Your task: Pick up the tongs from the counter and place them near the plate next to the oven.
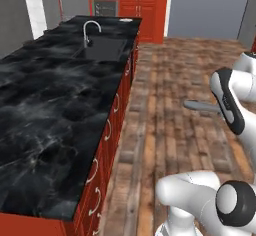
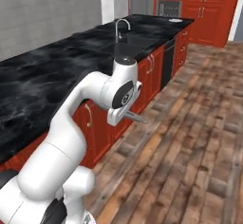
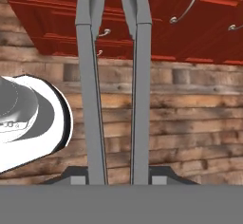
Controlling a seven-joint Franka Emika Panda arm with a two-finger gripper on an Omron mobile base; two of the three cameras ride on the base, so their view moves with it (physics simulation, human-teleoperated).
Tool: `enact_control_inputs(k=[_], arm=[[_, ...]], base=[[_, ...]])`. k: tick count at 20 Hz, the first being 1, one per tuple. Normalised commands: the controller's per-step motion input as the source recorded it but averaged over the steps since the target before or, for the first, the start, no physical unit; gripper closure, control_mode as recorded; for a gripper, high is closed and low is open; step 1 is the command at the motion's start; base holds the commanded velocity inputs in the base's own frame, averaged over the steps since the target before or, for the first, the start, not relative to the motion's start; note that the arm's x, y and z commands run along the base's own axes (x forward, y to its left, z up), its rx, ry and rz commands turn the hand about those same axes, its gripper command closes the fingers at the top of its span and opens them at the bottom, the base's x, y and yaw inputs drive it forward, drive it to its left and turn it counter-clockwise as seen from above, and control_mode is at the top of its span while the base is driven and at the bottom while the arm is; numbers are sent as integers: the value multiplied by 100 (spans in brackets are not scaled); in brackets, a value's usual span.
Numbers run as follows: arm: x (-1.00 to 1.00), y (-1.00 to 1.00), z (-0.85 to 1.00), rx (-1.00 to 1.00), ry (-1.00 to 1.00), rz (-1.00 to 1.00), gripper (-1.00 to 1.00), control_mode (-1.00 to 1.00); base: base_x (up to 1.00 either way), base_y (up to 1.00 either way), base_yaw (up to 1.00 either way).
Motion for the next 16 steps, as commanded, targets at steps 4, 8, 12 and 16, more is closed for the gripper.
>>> enact_control_inputs(k=[4, 8, 12, 16], arm=[[0, 0, 0, 0, 0, 0, 100, 100], [0, 0, 0, 0, 0, 0, 100, 100], [0, 0, 0, 0, 0, 0, 100, 100], [0, 0, 0, 0, 0, 0, 100, 100]], base=[[79, -82, 31], [79, -82, 30], [76, -87, 28], [74, -87, 27]])
